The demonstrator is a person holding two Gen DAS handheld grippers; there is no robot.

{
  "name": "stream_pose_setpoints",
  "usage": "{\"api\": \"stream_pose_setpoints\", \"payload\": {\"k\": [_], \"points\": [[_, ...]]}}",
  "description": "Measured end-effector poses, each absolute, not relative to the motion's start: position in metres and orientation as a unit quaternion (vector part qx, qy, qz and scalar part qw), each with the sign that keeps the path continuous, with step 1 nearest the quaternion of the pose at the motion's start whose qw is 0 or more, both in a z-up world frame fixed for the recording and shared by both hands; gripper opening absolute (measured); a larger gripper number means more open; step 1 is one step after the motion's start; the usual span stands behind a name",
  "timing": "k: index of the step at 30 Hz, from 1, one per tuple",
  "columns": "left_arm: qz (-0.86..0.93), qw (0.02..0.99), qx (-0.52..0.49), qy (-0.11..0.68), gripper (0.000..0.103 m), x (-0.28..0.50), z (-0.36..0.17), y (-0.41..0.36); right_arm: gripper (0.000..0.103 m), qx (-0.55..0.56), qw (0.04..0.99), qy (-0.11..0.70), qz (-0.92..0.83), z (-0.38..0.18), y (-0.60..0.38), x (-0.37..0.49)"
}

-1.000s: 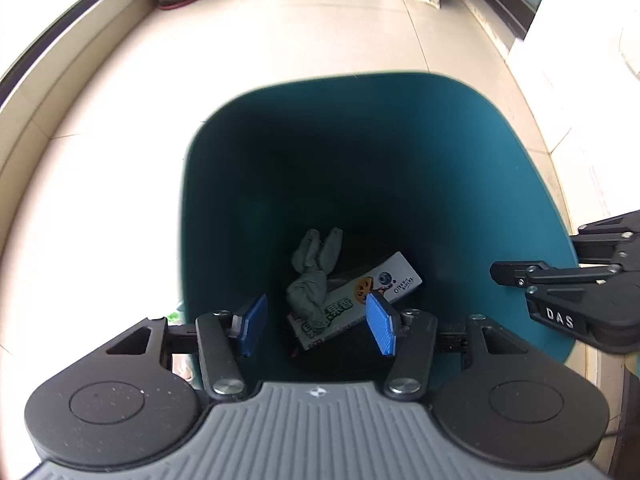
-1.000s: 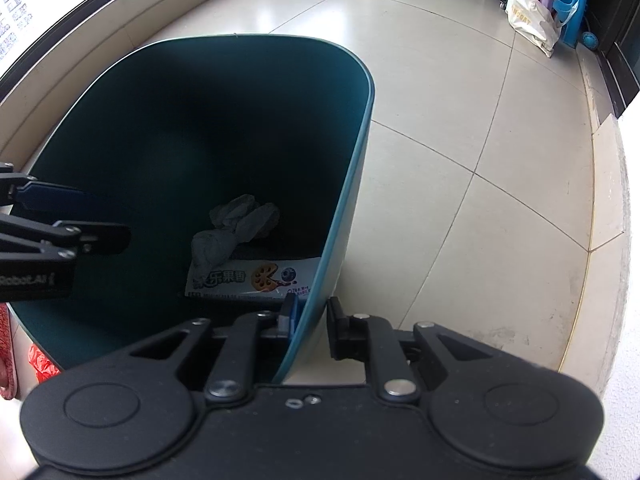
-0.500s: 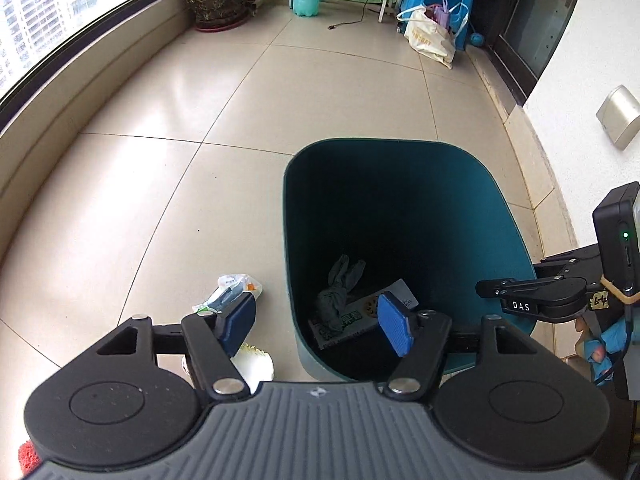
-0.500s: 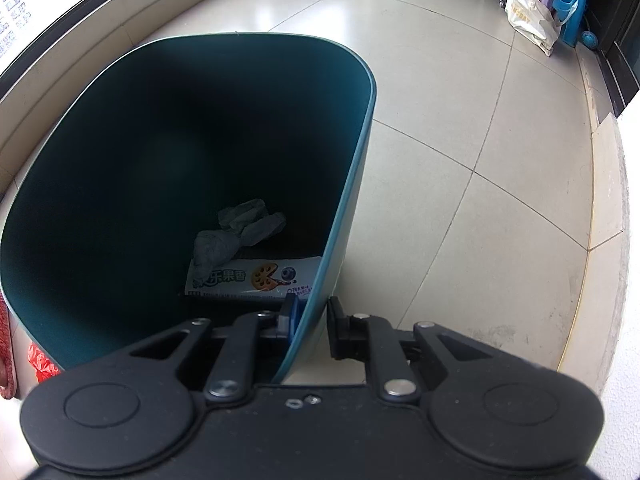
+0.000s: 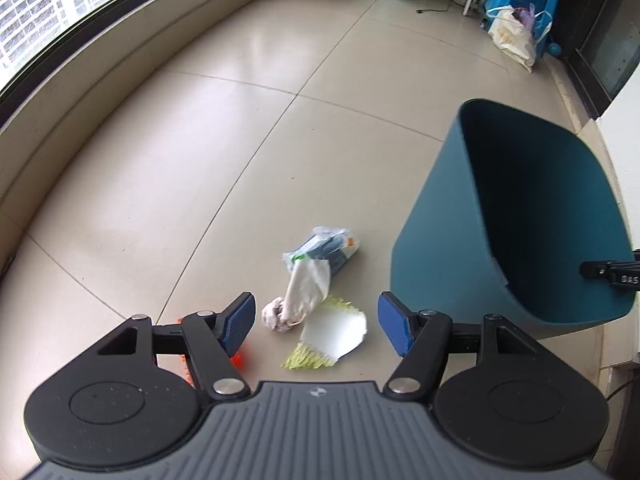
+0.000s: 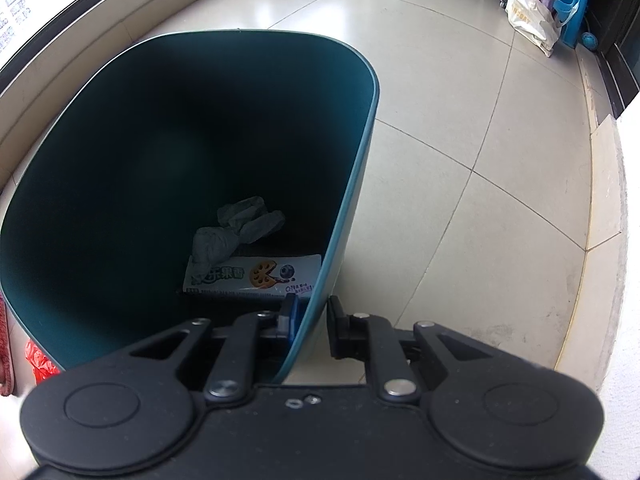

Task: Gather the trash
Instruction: 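Move the left tool back to the red mesh fruit net, then close the left tool on the red mesh net and lift it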

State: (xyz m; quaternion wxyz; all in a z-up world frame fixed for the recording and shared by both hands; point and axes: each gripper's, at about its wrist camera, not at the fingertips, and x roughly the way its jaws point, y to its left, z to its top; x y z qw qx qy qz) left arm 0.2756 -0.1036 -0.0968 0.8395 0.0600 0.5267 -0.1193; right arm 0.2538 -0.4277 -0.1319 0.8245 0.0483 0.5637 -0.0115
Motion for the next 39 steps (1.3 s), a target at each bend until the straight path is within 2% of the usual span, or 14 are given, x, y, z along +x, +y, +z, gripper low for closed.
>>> {"api": "stream_pose_setpoints", "payload": {"k": [10,16,23,34,37,38,39], "points": [[-0.026,0.834,0.025,0.55,0.067,0.302,-0.166,-0.012,0.013,0.032,0.82,0.572,-0.022,-0.133,-0.42,0.259],[0.002,0.804,0.005,0.595,0.067,0.319,-0.232,0.026,0.013,0.019,0.817,0.575,-0.023,-0.135,-0.416,0.258],[-0.014,0.772,0.001,0.636,0.067,0.331,-0.289,0.021,0.013,0.003,0.809,0.587,-0.019,-0.141,-0.409,0.26],[0.014,0.752,0.029,0.658,0.067,0.341,-0.338,0.004,0.013,-0.003,0.805,0.592,-0.017,-0.148,-0.407,0.265],[0.018,0.755,0.035,0.655,0.064,0.339,-0.34,0.005,0.013,-0.002,0.805,0.593,-0.017,-0.149,-0.407,0.265],[0.017,0.754,0.044,0.655,0.055,0.339,-0.341,0.004,0.013,-0.003,0.805,0.593,-0.017,-0.149,-0.407,0.265],[0.016,0.753,0.048,0.656,0.05,0.338,-0.342,0.003,0.013,-0.003,0.805,0.593,-0.017,-0.149,-0.407,0.265]]}}
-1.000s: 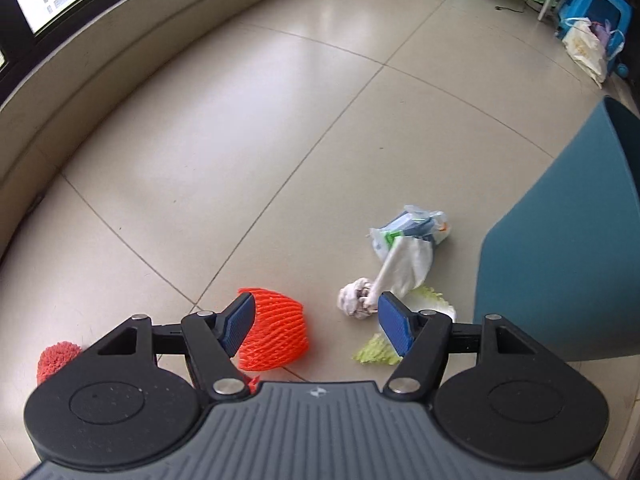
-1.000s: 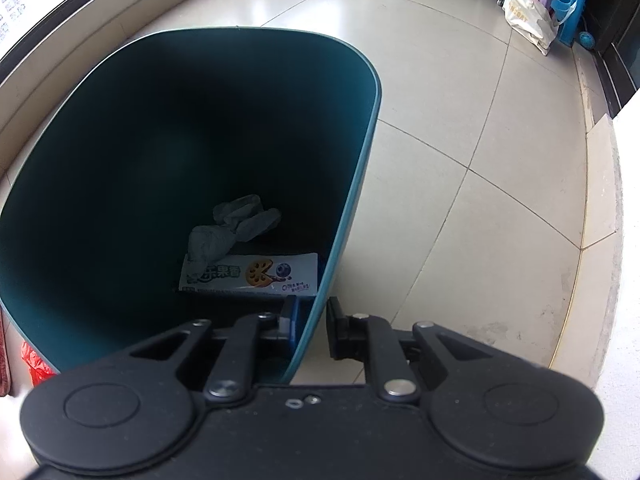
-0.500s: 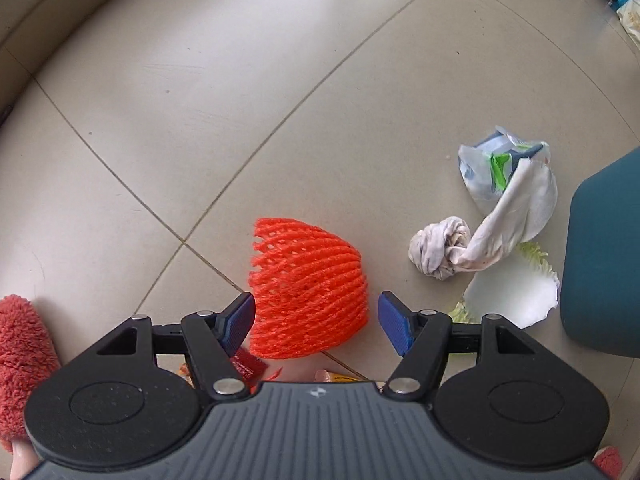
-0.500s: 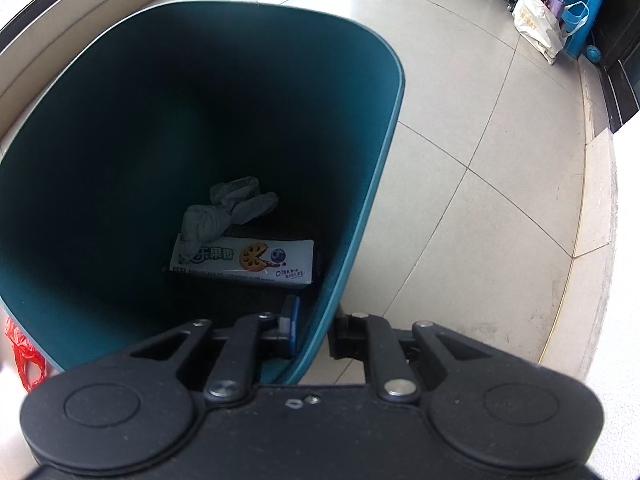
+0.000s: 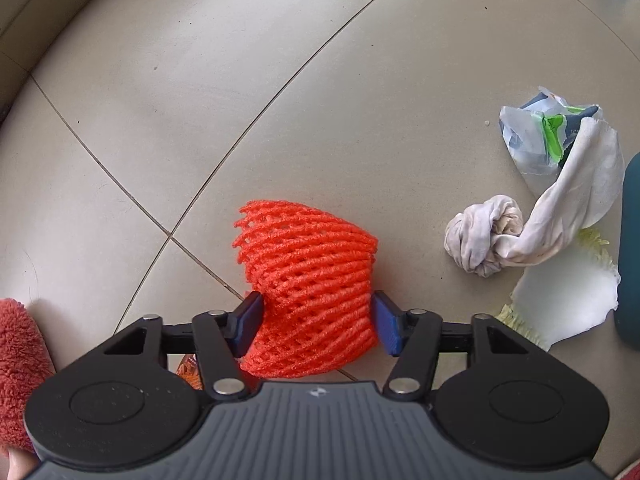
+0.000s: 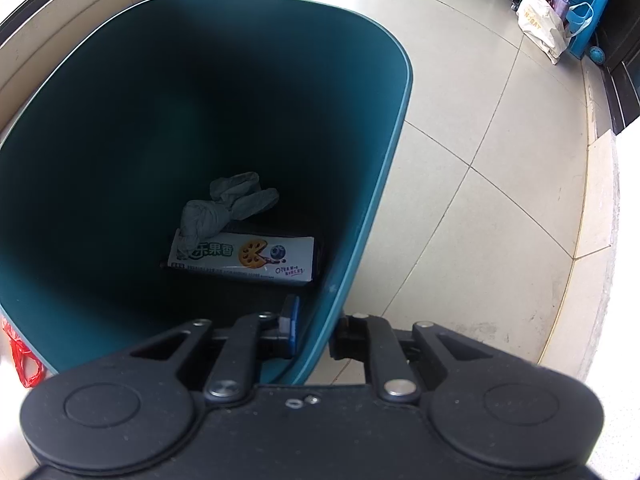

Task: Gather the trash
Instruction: 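Close the left tool on the red mesh net and lift it, then carry the red mesh net into the bin and open the left tool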

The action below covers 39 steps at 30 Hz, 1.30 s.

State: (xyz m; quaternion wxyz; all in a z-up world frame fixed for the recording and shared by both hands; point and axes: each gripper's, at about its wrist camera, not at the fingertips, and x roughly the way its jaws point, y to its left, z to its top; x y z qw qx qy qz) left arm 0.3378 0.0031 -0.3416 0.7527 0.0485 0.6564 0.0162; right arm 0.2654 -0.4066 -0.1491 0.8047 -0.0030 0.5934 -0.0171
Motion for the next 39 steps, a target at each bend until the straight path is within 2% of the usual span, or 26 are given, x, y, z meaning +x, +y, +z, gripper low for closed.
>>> {"api": "stream_pose_setpoints", "payload": {"k": [2,4,5,8,12,23,32,39], "points": [[0.019,0.752,0.049,0.657,0.034,0.336,-0.342,0.004,0.013,-0.003,0.805,0.593,-0.017,-0.149,-0.407,0.265],[0.025,0.754,0.049,0.654,0.027,0.334,-0.34,0.005,0.013,-0.003,0.805,0.593,-0.017,-0.149,-0.406,0.265],[0.03,0.757,0.055,0.65,0.02,0.333,-0.339,0.005,0.013,-0.003,0.805,0.593,-0.018,-0.149,-0.406,0.265],[0.043,0.764,0.075,0.639,0.014,0.326,-0.333,0.003,0.013,-0.004,0.805,0.593,-0.018,-0.149,-0.407,0.265],[0.042,0.768,0.073,0.635,0.012,0.32,-0.321,0.006,0.013,-0.006,0.805,0.592,-0.019,-0.149,-0.406,0.265],[0.019,0.789,0.072,0.61,0.011,0.302,-0.23,0.003,0.013,0.001,0.808,0.588,-0.019,-0.147,-0.409,0.262],[-0.065,0.819,0.085,0.563,0.011,0.287,-0.115,-0.061,0.013,0.009,0.81,0.586,-0.021,-0.145,-0.414,0.261],[-0.151,0.832,0.086,0.526,0.011,0.274,-0.052,-0.129,0.014,0.013,0.811,0.585,-0.02,-0.142,-0.416,0.261]]}}
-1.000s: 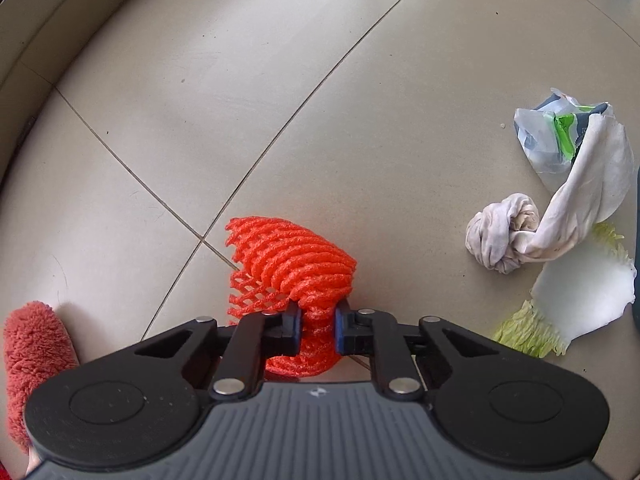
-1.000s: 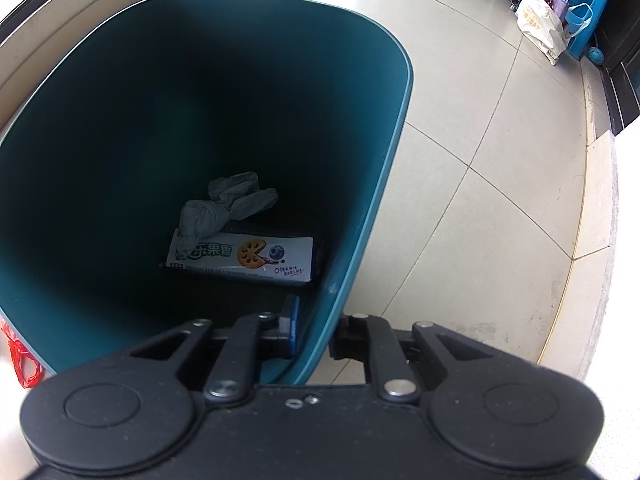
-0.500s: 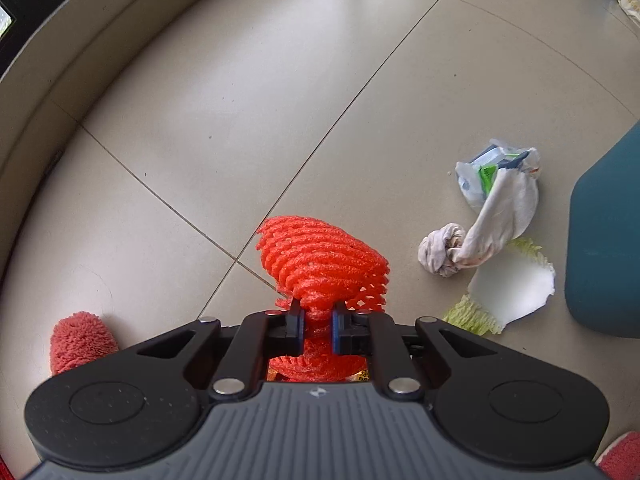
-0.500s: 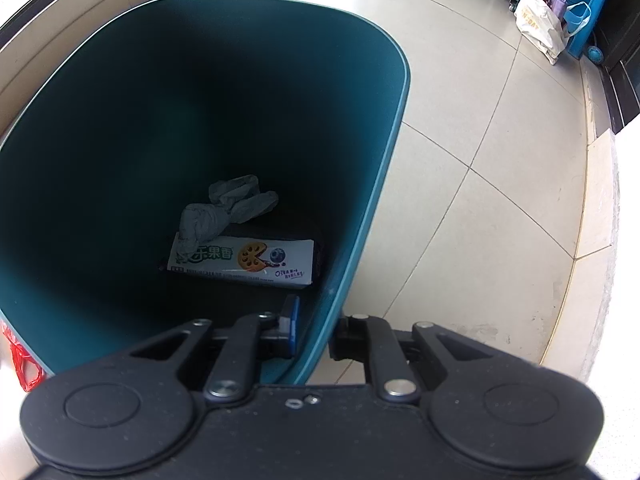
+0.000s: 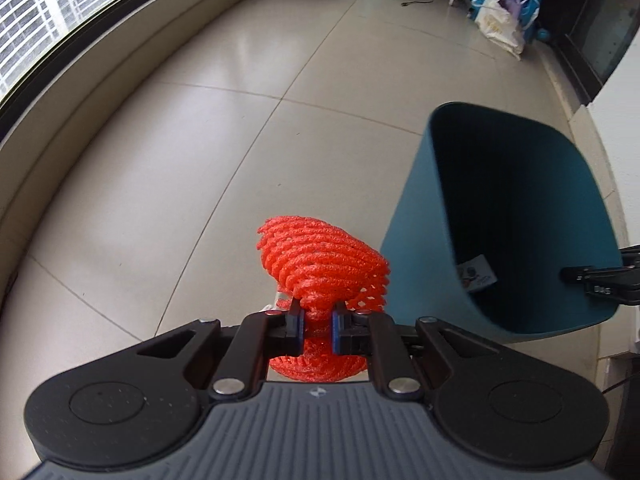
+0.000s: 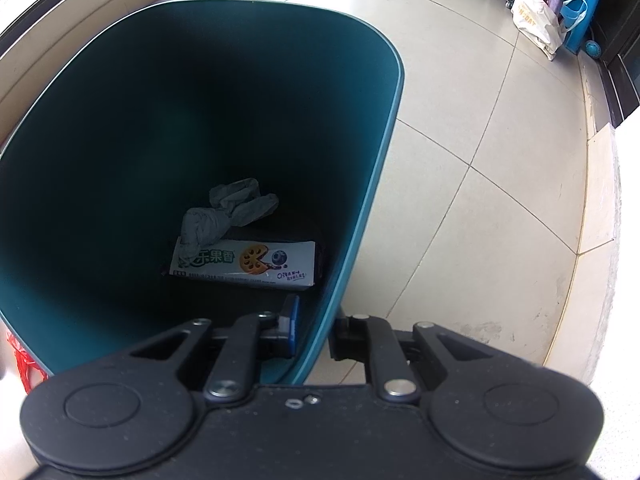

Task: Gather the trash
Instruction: 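Carry the red mesh net into the bin and open the left tool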

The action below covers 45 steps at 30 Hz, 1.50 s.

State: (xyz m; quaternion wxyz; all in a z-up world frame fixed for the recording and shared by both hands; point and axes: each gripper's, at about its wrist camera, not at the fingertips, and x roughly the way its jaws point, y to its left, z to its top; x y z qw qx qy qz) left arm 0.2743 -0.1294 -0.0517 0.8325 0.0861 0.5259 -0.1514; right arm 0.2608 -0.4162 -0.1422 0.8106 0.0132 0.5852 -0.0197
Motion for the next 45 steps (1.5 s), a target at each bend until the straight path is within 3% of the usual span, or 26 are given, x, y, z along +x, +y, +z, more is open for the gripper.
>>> {"api": "stream_pose_setpoints", "payload": {"k": [7,19,30,36,38,40,45], "points": [[-0.221,0.834,0.104,0.495,0.012,0.272,-0.025,-0.208,0.014,0.013,0.811,0.585,-0.018,-0.14,-0.416,0.261],[-0.258,0.802,0.125,0.525,0.012,0.276,-0.082,-0.276,0.015,0.014,0.811,0.584,-0.016,-0.138,-0.416,0.261],[-0.248,0.787,0.131,0.549,0.015,0.283,-0.114,-0.28,0.015,0.017,0.813,0.582,-0.011,-0.136,-0.416,0.261],[-0.258,0.791,0.123,0.541,0.033,0.282,-0.115,-0.278,0.015,0.017,0.813,0.582,-0.011,-0.134,-0.416,0.261],[-0.258,0.796,0.119,0.534,0.056,0.282,-0.114,-0.279,0.015,0.017,0.813,0.582,-0.011,-0.135,-0.416,0.261],[-0.261,0.803,0.115,0.524,0.067,0.28,-0.11,-0.276,0.015,0.017,0.813,0.582,-0.011,-0.134,-0.416,0.261],[-0.271,0.805,0.101,0.518,0.067,0.276,-0.096,-0.263,0.014,0.017,0.813,0.582,-0.012,-0.134,-0.417,0.26]]}}
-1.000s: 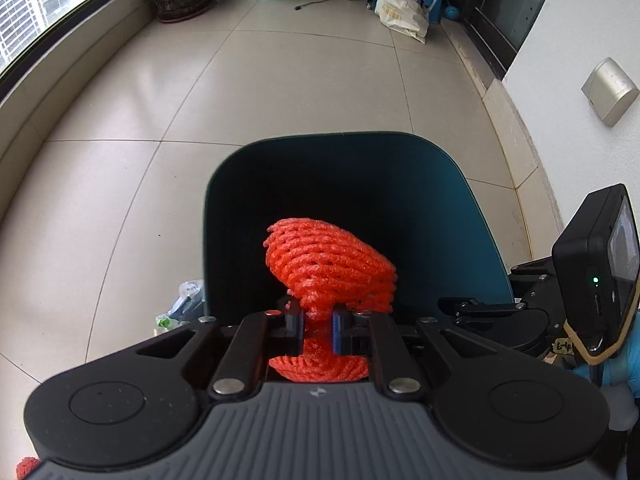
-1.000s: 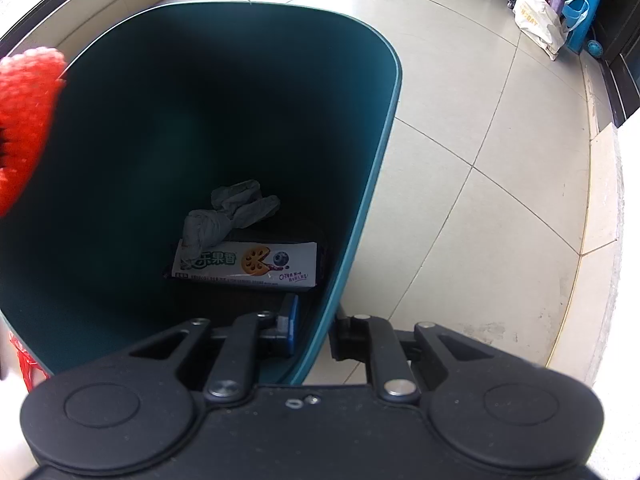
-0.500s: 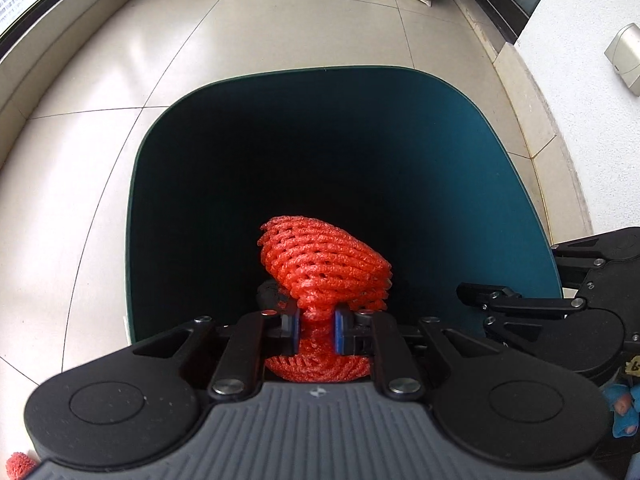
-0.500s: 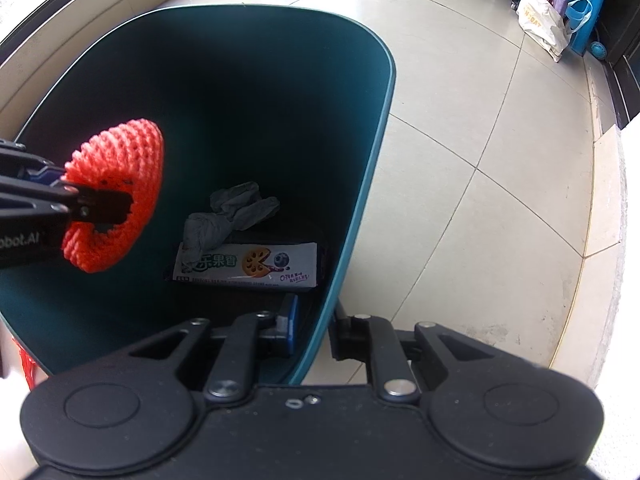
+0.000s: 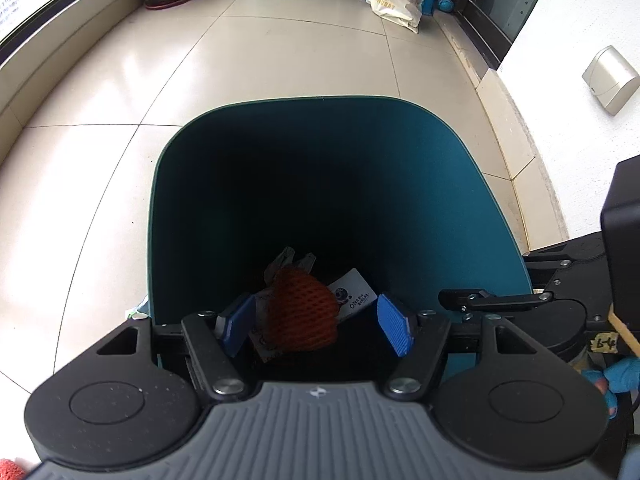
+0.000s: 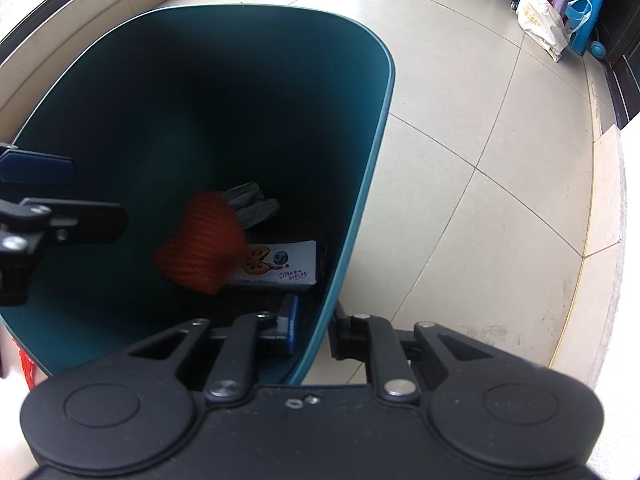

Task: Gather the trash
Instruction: 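Carry the red mesh net into the bin and open the left tool, then move the left tool back to the white cabbage leaf on the floor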

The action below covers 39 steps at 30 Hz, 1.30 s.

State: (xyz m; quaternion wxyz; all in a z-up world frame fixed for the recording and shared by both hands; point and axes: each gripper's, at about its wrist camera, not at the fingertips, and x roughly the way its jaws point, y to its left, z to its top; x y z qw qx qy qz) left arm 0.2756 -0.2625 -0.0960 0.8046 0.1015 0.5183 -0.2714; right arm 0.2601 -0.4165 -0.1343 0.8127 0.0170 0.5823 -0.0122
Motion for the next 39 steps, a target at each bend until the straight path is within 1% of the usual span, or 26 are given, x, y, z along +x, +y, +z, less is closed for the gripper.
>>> {"api": "stream_pose_setpoints", "payload": {"k": [4,6,17,24,26,27,28,29,34,39], "points": [[-0.275,0.811,0.103,0.507,0.067,0.267,-0.081,-0.25,0.013,0.02,0.813,0.582,-0.016,-0.134,-0.417,0.26],[-0.274,0.814,0.105,0.502,0.067,0.263,-0.074,-0.242,0.01,0.022,0.815,0.578,-0.023,-0.132,-0.417,0.26],[-0.263,0.822,0.082,0.499,0.067,0.245,-0.047,-0.181,0.01,0.017,0.814,0.579,-0.028,-0.131,-0.414,0.258],[-0.241,0.829,0.073,0.499,0.067,0.237,-0.043,-0.141,0.01,0.012,0.812,0.583,-0.031,-0.132,-0.41,0.262],[-0.232,0.83,0.07,0.502,0.068,0.236,-0.048,-0.124,0.01,0.012,0.812,0.583,-0.031,-0.133,-0.41,0.262],[-0.225,0.831,0.07,0.504,0.07,0.237,-0.052,-0.118,0.01,0.011,0.812,0.583,-0.031,-0.133,-0.41,0.262],[-0.215,0.832,0.07,0.507,0.075,0.238,-0.057,-0.111,0.01,0.011,0.812,0.583,-0.03,-0.134,-0.41,0.262],[-0.207,0.831,0.068,0.512,0.076,0.24,-0.063,-0.104,0.01,0.011,0.812,0.583,-0.03,-0.135,-0.409,0.262],[-0.173,0.823,0.065,0.537,0.076,0.259,-0.107,-0.079,0.01,0.009,0.812,0.583,-0.03,-0.135,-0.409,0.263],[-0.179,0.807,0.054,0.56,0.076,0.271,-0.159,-0.077,0.01,0.007,0.812,0.583,-0.029,-0.136,-0.408,0.263]]}}
